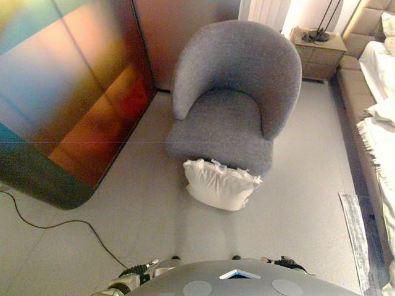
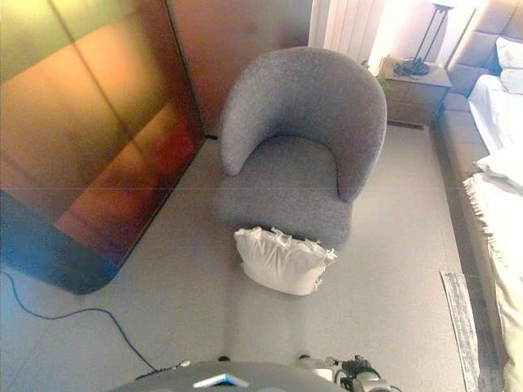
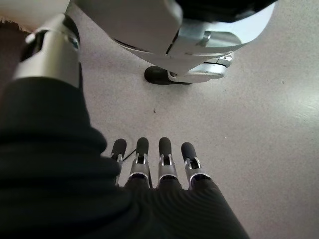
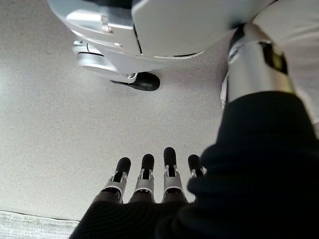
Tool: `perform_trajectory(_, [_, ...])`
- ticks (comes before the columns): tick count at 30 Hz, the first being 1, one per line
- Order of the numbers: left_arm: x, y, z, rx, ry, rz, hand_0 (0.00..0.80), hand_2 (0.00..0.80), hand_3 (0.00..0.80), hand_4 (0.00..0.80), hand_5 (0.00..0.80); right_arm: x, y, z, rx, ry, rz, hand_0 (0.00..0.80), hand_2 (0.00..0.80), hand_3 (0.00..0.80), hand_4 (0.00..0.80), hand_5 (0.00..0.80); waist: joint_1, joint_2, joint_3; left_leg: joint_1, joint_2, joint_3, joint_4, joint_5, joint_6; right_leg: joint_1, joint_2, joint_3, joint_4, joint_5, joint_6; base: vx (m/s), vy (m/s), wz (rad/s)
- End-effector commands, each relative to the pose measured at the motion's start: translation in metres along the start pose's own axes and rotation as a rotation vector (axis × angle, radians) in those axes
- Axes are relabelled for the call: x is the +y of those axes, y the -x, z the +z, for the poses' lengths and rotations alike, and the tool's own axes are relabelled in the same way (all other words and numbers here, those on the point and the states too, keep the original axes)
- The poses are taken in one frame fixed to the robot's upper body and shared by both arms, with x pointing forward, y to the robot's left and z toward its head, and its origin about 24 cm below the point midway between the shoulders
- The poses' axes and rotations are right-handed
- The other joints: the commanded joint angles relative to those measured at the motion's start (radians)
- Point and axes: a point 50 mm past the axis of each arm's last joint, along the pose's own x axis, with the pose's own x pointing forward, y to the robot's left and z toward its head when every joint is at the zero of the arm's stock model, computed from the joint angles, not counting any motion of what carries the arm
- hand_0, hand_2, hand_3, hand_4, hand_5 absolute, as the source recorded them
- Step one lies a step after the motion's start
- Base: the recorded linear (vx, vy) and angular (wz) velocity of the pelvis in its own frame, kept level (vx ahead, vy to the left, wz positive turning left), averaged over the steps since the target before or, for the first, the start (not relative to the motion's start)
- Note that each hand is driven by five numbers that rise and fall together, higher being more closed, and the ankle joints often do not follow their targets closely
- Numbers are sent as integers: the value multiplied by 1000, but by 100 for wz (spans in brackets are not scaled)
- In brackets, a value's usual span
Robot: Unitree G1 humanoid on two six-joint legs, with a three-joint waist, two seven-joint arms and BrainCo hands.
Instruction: Pick up the cushion and take it to the sofa
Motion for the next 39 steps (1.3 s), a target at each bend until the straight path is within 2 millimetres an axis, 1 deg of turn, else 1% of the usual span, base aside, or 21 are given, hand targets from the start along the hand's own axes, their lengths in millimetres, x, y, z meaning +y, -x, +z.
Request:
perform_trajectory(1, [-3,1,16,-24,38,10,0,0,0,0,0,6,0,21,-56,14,-9,0,0,0,0,0,-6,-30,31,4,-69,26,0,-90,77,-6,31,-13,5,-33,-7,0,0,0])
perform_trajectory(14, [-2,0,14,-15,33,21,0,0,0,0,0,6,0,19,-56,26,-7,0,0,0,0,0,-11,-27,29,8,-64,30,0,-89,74,-1,33,-15,5,-38,-9,0,0,0])
perform_trajectory(16, [-2,1,14,-15,31,32,0,0,0,0,0,7,0,19,-52,31,-5,0,0,0,0,0,-19,-28,32,12,-64,34,0,-92,76,3,37,-9,5,-39,-11,54,-43,0])
perform_trajectory(22, [-2,1,16,-21,33,34,0,0,0,0,0,7,0,21,-61,31,-7,0,0,0,0,0,-21,-32,48,17,-60,34,14,-88,78,0,48,10,20,-47,-26,14,-65,-1])
perform_trajectory(25, [-3,1,20,-37,40,29,0,0,0,0,0,6,0,25,-71,31,-8,0,0,0,0,0,-19,-47,62,-28,-57,33,150,-121,72,-16,40,10,55,-55,-43,-19,-104,-2])
perform_trajectory(26, [-4,1,23,-48,44,23,0,0,0,0,0,3,0,29,-81,31,-14,0,0,0,0,0,-17,-62,75,-69,-56,38,262,-145,74,-30,29,6,83,-63,-56,-46,-120,-2])
perform_trajectory(27, [-5,2,25,-56,48,17,0,0,0,0,0,0,-1,32,-89,27,-24,0,0,0,0,0,-12,-71,90,-123,-50,30,370,-131,71,-41,25,4,104,-69,-72,-49,-113,-2])
perform_trajectory(28, [-6,2,26,-58,52,15,0,0,0,0,0,-1,-1,33,-93,25,-29,0,0,0,0,0,-11,-74,96,-154,-45,22,423,-119,68,-47,25,4,113,-70,-79,-53,-100,-5])
perform_trajectory(29, [-7,2,27,-64,62,2,0,0,0,0,0,-5,-1,37,-103,25,-38,0,0,0,0,0,-5,-80,118,-220,-38,13,541,-85,64,-53,25,10,132,-71,-96,-31,-63,-10])
perform_trajectory(30, [-8,2,27,-63,65,-5,0,0,0,0,0,-8,-1,40,-109,27,-40,0,0,0,0,0,-1,-78,126,-250,-34,7,580,-75,64,-56,28,15,142,-74,-102,5,-35,-20])
perform_trajectory(31, [-8,2,26,-58,74,-7,0,0,0,0,0,-10,-1,42,-114,34,-39,0,0,0,0,0,7,-75,138,-283,-37,-3,587,-60,64,-50,34,28,150,-80,-104,49,11,-26])
perform_trajectory(32, [-8,2,25,-56,80,-7,0,0,0,0,0,-11,-1,43,-116,38,-39,0,0,0,0,0,11,-73,144,-293,-39,-7,578,-56,65,-42,37,35,150,-84,-103,123,42,-28])
perform_trajectory(33, [-7,1,23,-49,95,-7,0,0,0,0,0,-12,-1,43,-116,50,-40,0,0,0,0,0,21,-67,150,-303,-43,-12,527,-46,62,-26,45,50,146,-96,-99,181,68,-32])
perform_trajectory(36, [-5,1,19,-40,104,-7,0,0,0,0,0,-14,-2,43,-105,66,-46,0,0,0,0,0,46,-45,152,-291,-35,-32,314,12,38,31,72,77,119,-126,-87,292,100,-23])
perform_trajectory(37, [-5,1,15,-31,103,-9,0,0,0,0,0,-16,-2,41,-98,68,-48,0,0,0,0,0,60,-34,146,-296,-22,-61,208,50,23,65,85,94,102,-140,-83,372,102,-15])
perform_trajectory(38, [-5,0,12,-25,99,-7,0,0,0,0,0,-17,-3,40,-95,66,-50,0,0,0,0,0,69,-29,145,-293,-15,-82,146,80,13,91,91,106,91,-149,-82,444,113,-16])
perform_trajectory(39, [-5,0,8,-16,99,-6,0,0,0,0,0,-17,-3,39,-93,69,-49,0,0,0,0,0,79,-25,144,-291,-4,-107,76,115,2,127,97,129,78,-162,-81,382,102,-15])
